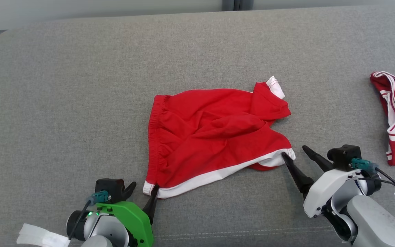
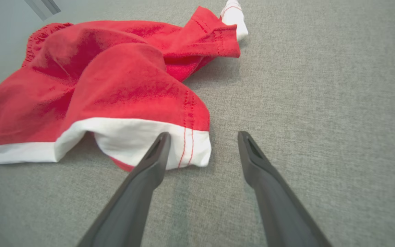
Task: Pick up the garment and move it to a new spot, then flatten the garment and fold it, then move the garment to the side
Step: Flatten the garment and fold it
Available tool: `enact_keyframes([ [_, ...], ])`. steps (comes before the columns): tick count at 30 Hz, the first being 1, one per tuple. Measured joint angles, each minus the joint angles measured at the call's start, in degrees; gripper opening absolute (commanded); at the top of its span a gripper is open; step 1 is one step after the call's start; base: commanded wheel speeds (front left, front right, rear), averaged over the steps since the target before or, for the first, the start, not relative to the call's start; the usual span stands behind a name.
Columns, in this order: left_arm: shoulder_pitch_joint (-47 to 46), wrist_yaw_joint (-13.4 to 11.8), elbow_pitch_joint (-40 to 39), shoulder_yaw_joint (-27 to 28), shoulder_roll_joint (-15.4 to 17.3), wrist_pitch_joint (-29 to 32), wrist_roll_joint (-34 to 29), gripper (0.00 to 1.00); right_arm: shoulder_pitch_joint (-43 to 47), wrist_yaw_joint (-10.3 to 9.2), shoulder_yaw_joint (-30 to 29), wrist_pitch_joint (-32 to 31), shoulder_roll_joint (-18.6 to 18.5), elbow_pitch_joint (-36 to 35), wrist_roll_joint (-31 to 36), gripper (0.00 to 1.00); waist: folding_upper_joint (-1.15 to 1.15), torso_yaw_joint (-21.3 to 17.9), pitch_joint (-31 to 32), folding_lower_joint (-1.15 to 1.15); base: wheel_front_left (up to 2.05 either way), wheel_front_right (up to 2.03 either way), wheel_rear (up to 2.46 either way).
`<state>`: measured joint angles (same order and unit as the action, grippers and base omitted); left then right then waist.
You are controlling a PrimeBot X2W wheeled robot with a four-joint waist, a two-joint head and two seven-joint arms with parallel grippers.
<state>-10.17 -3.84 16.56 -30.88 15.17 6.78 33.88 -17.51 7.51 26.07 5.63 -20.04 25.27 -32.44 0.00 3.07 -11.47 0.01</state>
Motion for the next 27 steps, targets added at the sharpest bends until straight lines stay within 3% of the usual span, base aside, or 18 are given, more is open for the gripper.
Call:
enact_keyframes([
  [1,-0.15,0.30,0.20,-0.03,-0.07,0.03,0.38,0.98,-0.55,0.00,0.60,0.37,-0.21,0.51,-0.46,1.00,0.00,0.03,-0.38,0.00,0.00,0.00,0.00],
  [2,-0.30,0.41,0.36,-0.24,-0.12,0.27,0.44,0.74,-1.02,-0.01,1.20,0.60,-0.37,0.90,-1.18,0.89,0.00,0.07,-0.73,0.00,0.00,0.00,0.00],
  [3,-0.53,0.83,0.48,-0.42,-0.21,0.48,0.59,0.33,-1.48,0.00,1.71,1.05,-0.49,1.30,-1.66,0.44,0.00,0.09,-1.05,0.00,0.00,0.00,0.00],
  [4,-0.81,0.94,0.45,-0.48,-0.32,0.36,0.70,0.00,-1.98,0.00,2.23,1.27,-0.57,1.68,-2.03,0.00,0.00,0.11,-1.36,0.00,0.00,0.00,0.00],
  [9,-1.57,1.03,-0.31,-0.26,-0.67,-0.32,0.85,0.00,-2.86,0.00,3.65,3.39,-1.19,2.25,-4.63,0.00,0.00,0.31,-2.22,0.00,0.00,0.00,0.00],
  [16,-1.53,-0.80,-6.35,1.49,1.01,-1.68,0.62,0.00,-2.08,0.01,2.65,5.98,-2.97,-2.08,-7.04,0.00,0.00,0.24,-1.34,0.00,0.00,0.00,0.00],
  [22,0.12,-2.31,-9.34,1.97,2.29,-0.69,0.77,0.00,0.90,-0.02,-4.13,8.28,-3.38,-6.89,-3.26,0.00,0.00,-0.21,-0.17,0.00,0.00,0.00,0.00],
  [23,0.52,-2.50,-9.47,2.04,2.37,-0.43,0.87,0.00,1.58,-0.02,-5.77,8.59,-2.92,-8.22,-2.43,0.18,0.00,-0.39,0.05,0.00,0.00,0.00,0.00],
  [24,0.86,-2.75,-9.70,2.12,2.53,-0.32,0.87,0.00,2.29,-0.02,-7.24,8.67,-2.52,-9.57,-1.62,1.00,0.00,-0.59,0.25,0.00,0.00,0.00,0.00],
  [27,1.68,-3.25,-10.05,2.40,2.87,-0.21,1.31,0.00,4.44,-0.02,-11.47,9.04,-1.07,-14.47,1.29,1.00,0.00,-1.23,0.94,-0.01,0.00,0.00,0.00],
])
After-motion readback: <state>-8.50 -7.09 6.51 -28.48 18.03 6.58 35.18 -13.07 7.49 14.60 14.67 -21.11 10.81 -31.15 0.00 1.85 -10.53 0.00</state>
